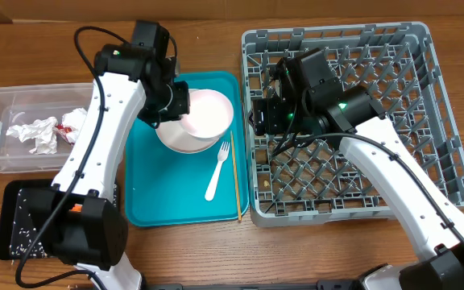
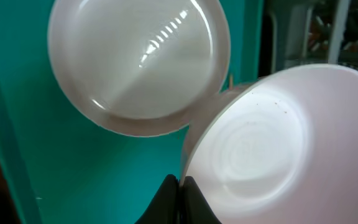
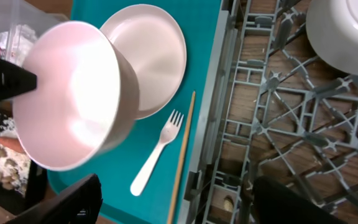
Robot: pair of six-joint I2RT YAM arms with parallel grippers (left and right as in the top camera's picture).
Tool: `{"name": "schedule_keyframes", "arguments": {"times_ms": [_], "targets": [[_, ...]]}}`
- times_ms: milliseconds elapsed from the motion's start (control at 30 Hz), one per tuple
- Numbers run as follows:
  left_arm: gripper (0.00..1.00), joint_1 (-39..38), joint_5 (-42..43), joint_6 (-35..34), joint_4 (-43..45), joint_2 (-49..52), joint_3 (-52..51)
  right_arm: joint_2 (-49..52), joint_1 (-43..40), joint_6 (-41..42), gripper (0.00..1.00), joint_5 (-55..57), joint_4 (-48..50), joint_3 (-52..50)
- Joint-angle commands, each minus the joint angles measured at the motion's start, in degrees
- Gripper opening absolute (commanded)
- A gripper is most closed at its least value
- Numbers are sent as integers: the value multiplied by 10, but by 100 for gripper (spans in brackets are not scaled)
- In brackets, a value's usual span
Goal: Sort waste into correct bins and load items into the dishwasher
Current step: 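Lift the pink bowl with the left gripper toward the right gripper, then grasp the pink bowl with the right gripper from the left gripper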
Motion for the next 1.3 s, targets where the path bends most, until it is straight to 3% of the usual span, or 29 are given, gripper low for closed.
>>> {"name": "schedule_keyframes", "arguments": {"times_ms": [0,333,400,533,933,1033,1100,1267], "targets": [[4,-27,45,16,2,-15,14,-10,0,19,79,-10,2,13],[4,-106,-14,-15,40,-16,14,-9,0,20,75,-14,-9,1],[4,-119,-16,-15,46,-15,14,-9,0,20,70,-14,-11,1],[4,-127,-20,-15,52,-16,14,-5,0,19,65,-14,-19,-2],[4,-127,-20,-12,60,-23,14,39,0,20,63,-13,5,-2],[4,-127,-20,-11,61,-23,14,47,0,20,56,2,5,-2],[4,-127,-20,-10,61,-23,14,61,0,20,44,16,4,-2],[4,-127,-20,-10,61,-23,14,71,0,19,32,17,5,-2]]}}
